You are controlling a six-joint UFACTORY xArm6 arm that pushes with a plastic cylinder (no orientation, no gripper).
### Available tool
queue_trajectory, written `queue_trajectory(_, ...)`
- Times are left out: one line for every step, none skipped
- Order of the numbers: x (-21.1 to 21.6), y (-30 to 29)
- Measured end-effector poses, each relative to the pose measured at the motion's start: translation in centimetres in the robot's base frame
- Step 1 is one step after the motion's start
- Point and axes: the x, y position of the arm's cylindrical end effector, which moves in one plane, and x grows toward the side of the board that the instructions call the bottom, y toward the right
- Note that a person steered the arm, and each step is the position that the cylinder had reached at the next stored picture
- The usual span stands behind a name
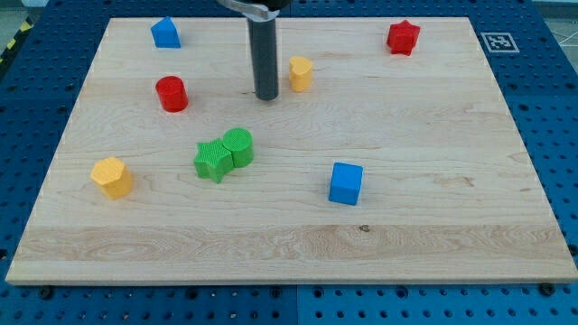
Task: Slide the yellow heart towards top center
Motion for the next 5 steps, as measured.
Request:
queue_trajectory(0.1,3.9)
queue_trajectory(-2.2,5.2)
queue_trajectory(-6.2,5.9)
queue_trajectory(-10.3,6.2)
queue_trajectory(-11.5,1.8)
